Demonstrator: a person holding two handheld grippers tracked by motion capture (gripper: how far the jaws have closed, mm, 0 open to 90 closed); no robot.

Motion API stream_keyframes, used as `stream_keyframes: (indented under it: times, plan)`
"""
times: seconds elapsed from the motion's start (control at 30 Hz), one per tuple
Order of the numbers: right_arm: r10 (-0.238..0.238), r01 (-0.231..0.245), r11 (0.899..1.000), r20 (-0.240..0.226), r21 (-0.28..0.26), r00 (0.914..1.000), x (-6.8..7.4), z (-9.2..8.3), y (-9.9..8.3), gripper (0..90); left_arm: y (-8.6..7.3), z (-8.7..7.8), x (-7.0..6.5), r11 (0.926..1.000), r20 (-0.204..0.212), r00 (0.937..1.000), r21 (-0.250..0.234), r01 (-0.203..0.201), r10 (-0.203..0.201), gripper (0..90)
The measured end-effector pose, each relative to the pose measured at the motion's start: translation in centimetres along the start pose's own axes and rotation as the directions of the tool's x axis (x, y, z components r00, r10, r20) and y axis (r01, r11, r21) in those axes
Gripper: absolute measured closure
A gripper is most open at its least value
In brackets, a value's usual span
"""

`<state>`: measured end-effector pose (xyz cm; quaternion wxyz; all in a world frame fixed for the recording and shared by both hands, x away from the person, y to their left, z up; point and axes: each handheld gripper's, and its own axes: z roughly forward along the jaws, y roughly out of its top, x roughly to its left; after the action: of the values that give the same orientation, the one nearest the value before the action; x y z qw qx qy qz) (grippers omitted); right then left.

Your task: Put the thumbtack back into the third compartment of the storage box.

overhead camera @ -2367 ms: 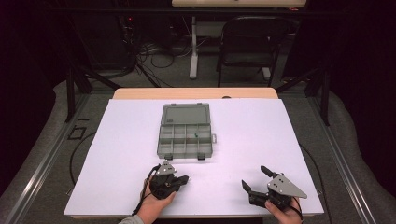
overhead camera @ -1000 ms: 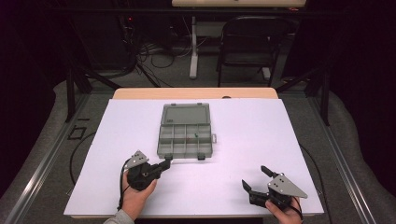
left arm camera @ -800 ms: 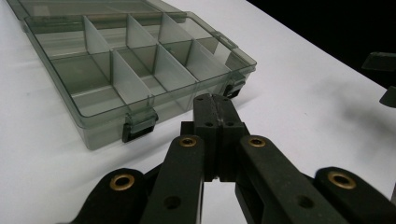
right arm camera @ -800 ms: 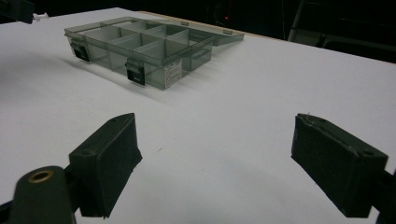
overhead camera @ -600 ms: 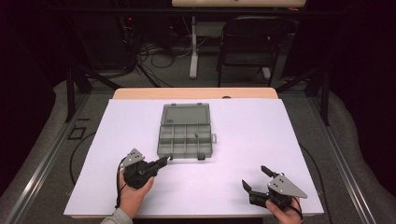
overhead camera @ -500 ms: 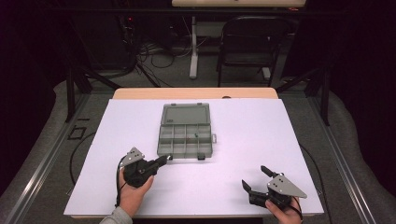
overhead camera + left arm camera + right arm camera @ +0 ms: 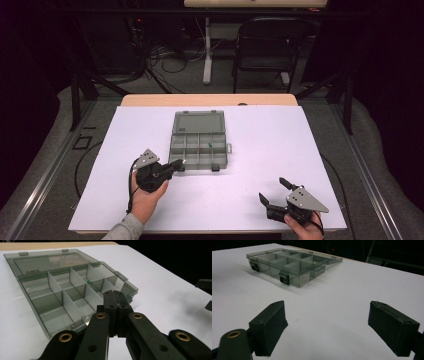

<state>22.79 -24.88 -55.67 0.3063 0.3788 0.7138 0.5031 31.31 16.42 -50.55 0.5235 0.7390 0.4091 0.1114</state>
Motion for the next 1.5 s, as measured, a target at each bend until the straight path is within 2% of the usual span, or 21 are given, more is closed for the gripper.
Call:
stream_keyframes:
  times: [0.27, 0.5, 0.73, 0.93, 1.07, 1.23, 1.3, 1.33, 1.5]
  plan:
    - [-0.001, 0.001, 1.000, 0.000, -0.003, 1.0000, 0.1, 0.0, 0.0, 14.3, 1.8, 1.2, 0.1, 0.9999, -0.004, 1.0000, 0.012, -0.001, 0.001, 90.0]
    - [-0.002, 0.002, 1.000, 0.000, 0.002, 1.0000, 0.1, 0.0, 0.0, 14.4, 3.7, 2.2, 0.0, 0.9993, -0.015, 0.9997, 0.031, -0.021, 0.022, 90.0]
    - [-0.001, 0.001, 1.000, -0.003, 0.000, 1.0000, 0.1, 0.0, 0.0, 14.3, 5.9, 3.3, 0.4, 0.9983, -0.025, 0.9996, 0.056, -0.011, 0.013, 90.0]
    - [-0.004, 0.004, 1.000, -0.003, 0.002, 1.0000, 0.1, 0.0, 0.0, 14.3, 6.6, 4.7, 0.9, 0.9966, -0.050, 0.9987, 0.082, -0.006, 0.010, 90.0]
    - [-0.003, 0.003, 1.000, -0.003, 0.001, 1.0000, 0.1, 0.0, 0.0, 14.3, 6.8, 6.2, 1.3, 0.9944, -0.075, 0.9971, 0.106, -0.005, 0.013, 90.0]
    - [-0.001, 0.001, 1.000, -0.005, 0.004, 1.0000, 0.1, 0.0, 0.0, 14.3, 6.8, 7.5, 1.6, 0.9920, -0.092, 0.9956, 0.126, -0.002, 0.014, 90.0]
    - [-0.003, 0.003, 1.000, -0.004, 0.001, 1.0000, 0.1, 0.0, 0.0, 14.4, 6.7, 8.1, 1.8, 0.9908, -0.096, 0.9954, 0.134, 0.015, -0.002, 90.0]
    - [-0.004, 0.004, 1.000, -0.004, 0.001, 1.0000, 0.1, 0.0, 0.0, 14.3, 6.6, 8.7, 1.9, 0.9893, -0.108, 0.9941, 0.145, 0.013, 0.003, 90.0]
    - [-0.007, 0.007, 1.000, -0.007, 0.001, 1.0000, 0.1, 0.0, 0.0, 14.4, 6.3, 10.2, 2.1, 0.9861, -0.116, 0.9932, 0.165, 0.019, 0.000, 90.0]
